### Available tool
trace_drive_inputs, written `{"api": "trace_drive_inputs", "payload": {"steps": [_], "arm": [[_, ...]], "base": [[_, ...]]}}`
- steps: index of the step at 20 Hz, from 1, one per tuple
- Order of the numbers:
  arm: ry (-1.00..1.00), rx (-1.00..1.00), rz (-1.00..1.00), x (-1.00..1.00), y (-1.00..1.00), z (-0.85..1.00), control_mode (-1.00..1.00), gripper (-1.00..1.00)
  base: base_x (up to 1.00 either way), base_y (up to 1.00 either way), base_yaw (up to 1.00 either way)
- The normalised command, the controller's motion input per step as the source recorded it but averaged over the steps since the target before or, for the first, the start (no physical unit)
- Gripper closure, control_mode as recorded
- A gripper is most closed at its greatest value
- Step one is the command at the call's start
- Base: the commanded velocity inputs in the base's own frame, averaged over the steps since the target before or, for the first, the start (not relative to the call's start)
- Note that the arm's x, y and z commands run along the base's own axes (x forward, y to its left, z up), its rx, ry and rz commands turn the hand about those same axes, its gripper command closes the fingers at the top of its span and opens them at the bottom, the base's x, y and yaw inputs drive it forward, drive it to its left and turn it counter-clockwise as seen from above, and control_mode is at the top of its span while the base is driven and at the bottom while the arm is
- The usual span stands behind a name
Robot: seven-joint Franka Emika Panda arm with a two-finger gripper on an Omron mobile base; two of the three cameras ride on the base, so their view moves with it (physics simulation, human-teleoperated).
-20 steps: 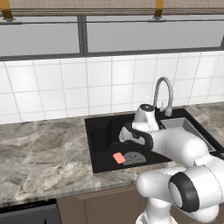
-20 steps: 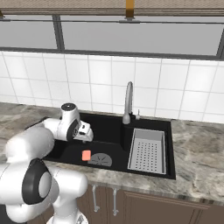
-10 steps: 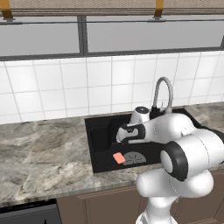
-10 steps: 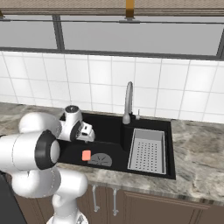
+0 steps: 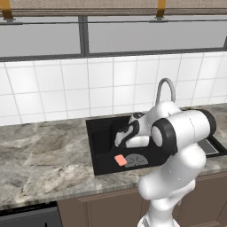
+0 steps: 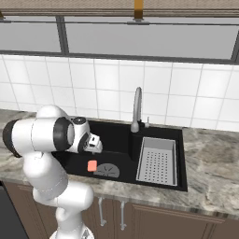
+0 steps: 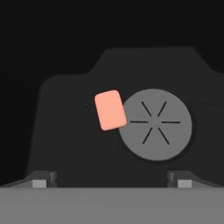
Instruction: Pick up the sponge and bar soap from the sink, and place them back in the cabinet, and close the cabinet door.
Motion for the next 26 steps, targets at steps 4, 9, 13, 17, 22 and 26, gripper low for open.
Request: {"api": "trace_drive_inputs", "payload": {"steps": [4, 9, 13, 17, 22, 26], "arm": [[0.00, 0.00, 0.00, 0.29, 0.03, -0.36, -1.00, -1.00], [0.00, 0.00, 0.00, 0.40, 0.03, -0.37, -1.00, -1.00], [0.00, 0.00, 0.00, 0.38, 0.01, -0.35, -1.00, -1.00], [0.00, 0.00, 0.00, 0.31, 0.04, -0.32, -1.00, -1.00], [0.02, 0.00, 0.00, 0.08, 0.03, -0.26, -1.00, -1.00], [0.04, 0.00, 0.00, 0.00, 0.02, -0.16, -1.00, -1.00]], "base": [[0.00, 0.00, 0.00], [0.00, 0.00, 0.00], [0.00, 0.00, 0.00], [0.00, 0.00, 0.00], [0.00, 0.00, 0.00], [0.00, 0.00, 0.00]]}}
